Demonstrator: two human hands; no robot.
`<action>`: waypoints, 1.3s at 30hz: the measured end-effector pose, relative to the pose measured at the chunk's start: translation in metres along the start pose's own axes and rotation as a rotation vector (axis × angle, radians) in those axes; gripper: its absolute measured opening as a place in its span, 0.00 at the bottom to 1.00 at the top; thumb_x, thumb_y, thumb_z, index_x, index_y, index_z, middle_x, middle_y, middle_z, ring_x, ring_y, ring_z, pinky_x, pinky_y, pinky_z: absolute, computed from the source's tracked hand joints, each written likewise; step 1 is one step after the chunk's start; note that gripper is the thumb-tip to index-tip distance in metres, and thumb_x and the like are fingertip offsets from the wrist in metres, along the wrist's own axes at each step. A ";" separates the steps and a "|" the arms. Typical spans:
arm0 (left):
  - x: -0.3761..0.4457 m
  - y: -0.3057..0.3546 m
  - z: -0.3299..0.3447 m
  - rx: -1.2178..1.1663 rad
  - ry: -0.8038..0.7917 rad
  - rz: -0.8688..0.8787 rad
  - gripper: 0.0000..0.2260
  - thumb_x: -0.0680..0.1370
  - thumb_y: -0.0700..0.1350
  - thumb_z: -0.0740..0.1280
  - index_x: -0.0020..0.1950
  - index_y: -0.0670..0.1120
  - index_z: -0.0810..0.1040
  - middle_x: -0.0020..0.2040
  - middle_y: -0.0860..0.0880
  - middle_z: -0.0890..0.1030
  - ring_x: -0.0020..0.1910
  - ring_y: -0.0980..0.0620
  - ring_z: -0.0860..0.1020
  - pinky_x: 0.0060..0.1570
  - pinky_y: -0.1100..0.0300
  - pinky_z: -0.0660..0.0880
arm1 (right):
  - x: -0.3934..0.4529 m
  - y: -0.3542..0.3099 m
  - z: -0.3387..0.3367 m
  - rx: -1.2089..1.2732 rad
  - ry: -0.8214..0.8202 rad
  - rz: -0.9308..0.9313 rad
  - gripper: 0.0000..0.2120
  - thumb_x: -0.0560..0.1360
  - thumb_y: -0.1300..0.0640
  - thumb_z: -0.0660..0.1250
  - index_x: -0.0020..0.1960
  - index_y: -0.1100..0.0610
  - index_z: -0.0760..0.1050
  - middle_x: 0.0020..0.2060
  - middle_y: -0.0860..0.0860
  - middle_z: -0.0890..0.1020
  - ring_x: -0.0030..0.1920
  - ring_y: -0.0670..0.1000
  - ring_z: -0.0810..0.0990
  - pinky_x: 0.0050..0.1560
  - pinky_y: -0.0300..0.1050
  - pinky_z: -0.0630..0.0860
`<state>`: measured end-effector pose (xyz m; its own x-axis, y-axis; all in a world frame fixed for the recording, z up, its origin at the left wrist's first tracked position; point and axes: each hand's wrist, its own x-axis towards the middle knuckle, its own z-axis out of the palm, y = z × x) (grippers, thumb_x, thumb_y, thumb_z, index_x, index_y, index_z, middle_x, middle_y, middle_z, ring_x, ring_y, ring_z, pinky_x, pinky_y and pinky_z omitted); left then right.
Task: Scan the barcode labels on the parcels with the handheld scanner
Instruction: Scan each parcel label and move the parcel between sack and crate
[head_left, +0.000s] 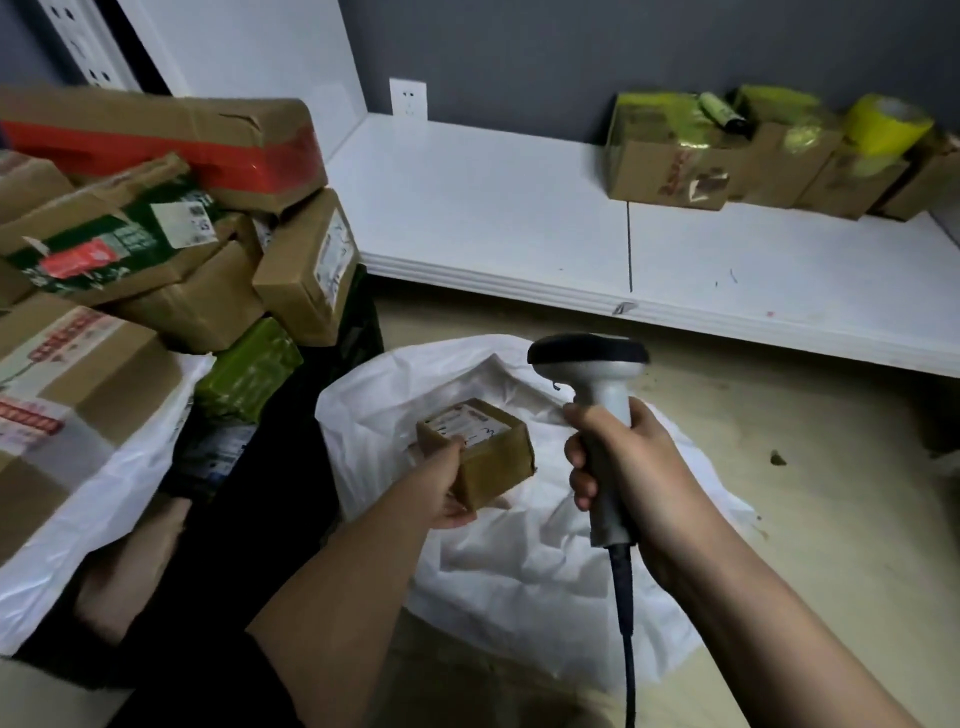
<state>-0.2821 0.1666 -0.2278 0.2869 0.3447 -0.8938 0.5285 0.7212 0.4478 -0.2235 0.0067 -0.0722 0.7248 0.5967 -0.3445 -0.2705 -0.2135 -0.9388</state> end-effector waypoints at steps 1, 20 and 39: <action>0.009 -0.001 0.003 -0.064 -0.011 -0.013 0.26 0.78 0.62 0.61 0.62 0.40 0.71 0.48 0.39 0.79 0.52 0.42 0.79 0.52 0.50 0.78 | 0.000 0.000 0.000 0.002 -0.002 0.005 0.06 0.77 0.59 0.65 0.51 0.59 0.68 0.26 0.50 0.72 0.22 0.48 0.67 0.23 0.40 0.66; -0.014 0.007 -0.046 0.585 -0.188 0.325 0.05 0.81 0.42 0.60 0.48 0.49 0.73 0.44 0.49 0.79 0.36 0.58 0.79 0.40 0.63 0.70 | -0.009 -0.004 0.022 -0.018 -0.003 -0.023 0.07 0.78 0.58 0.64 0.52 0.59 0.68 0.26 0.51 0.72 0.22 0.48 0.66 0.25 0.42 0.66; -0.243 -0.029 -0.298 0.921 0.964 0.875 0.33 0.73 0.60 0.68 0.72 0.48 0.63 0.70 0.45 0.68 0.68 0.45 0.67 0.65 0.51 0.67 | -0.089 -0.023 0.179 -0.063 -0.329 -0.191 0.06 0.79 0.63 0.63 0.47 0.58 0.66 0.24 0.54 0.70 0.19 0.48 0.66 0.20 0.38 0.64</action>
<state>-0.6056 0.2409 -0.0306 0.3464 0.9310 0.1149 0.8629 -0.3643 0.3503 -0.3950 0.0974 -0.0191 0.5137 0.8442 -0.1529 -0.1037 -0.1158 -0.9878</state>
